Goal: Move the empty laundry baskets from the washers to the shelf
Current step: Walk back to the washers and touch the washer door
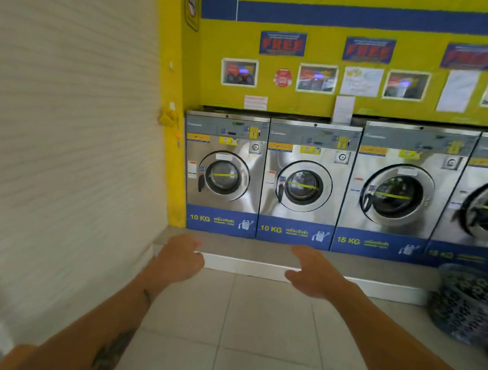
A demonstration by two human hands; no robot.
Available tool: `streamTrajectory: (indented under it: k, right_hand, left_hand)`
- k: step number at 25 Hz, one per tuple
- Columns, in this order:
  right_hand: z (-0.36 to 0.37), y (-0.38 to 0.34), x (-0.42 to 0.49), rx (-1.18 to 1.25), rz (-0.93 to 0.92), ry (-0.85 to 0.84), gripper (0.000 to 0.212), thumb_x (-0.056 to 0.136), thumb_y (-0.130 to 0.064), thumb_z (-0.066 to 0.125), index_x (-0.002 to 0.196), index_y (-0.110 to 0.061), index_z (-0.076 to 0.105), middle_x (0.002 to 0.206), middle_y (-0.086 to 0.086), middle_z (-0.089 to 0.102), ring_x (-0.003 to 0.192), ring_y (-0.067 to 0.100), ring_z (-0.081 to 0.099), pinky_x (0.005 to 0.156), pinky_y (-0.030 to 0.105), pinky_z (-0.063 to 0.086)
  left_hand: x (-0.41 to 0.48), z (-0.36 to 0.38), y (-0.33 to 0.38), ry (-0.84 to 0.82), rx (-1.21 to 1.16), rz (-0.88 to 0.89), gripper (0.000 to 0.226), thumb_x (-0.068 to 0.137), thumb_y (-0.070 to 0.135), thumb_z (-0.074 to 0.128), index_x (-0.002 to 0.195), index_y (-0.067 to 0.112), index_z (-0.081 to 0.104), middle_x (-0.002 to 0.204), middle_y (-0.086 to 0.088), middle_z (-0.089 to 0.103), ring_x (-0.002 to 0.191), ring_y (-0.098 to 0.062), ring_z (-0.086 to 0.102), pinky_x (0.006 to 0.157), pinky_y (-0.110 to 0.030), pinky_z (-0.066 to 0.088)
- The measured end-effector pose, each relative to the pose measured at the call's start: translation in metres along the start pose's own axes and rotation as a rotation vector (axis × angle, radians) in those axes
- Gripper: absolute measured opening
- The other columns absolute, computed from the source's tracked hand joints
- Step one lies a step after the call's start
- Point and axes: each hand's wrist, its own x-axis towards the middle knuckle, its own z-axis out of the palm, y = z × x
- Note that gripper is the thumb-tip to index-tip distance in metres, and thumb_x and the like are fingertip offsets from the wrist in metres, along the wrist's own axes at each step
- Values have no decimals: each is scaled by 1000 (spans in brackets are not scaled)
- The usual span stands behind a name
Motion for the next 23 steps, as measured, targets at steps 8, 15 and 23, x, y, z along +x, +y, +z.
streamTrajectory:
  k: [8, 15, 23]
  right_hand:
    - [-39, 63, 162, 74, 126, 95, 67, 90, -33, 58, 149, -15, 32, 157, 4, 30, 143, 23, 29, 114, 35, 26]
    - [-95, 173, 318, 84, 109, 197, 67, 90, -31, 59, 149, -15, 33, 156, 3, 33, 140, 21, 35, 112, 33, 30]
    - [-170, 270, 512, 20, 58, 159, 66, 90, -29, 59, 149, -13, 33, 155, 5, 33, 141, 23, 34, 113, 31, 27]
  left_hand:
    - [216, 48, 53, -85, 38, 93, 27, 83, 15, 53, 108, 18, 66, 118, -9, 64, 119, -29, 55, 94, -31, 42]
    - [373, 128, 140, -141, 116, 189, 27, 86, 14, 50, 108, 8, 65, 115, -13, 64, 113, -32, 58, 90, -36, 47]
    - [557, 193, 228, -89, 12, 185, 35, 88, 14, 51, 121, 13, 62, 124, -7, 62, 114, -25, 58, 91, -28, 43]
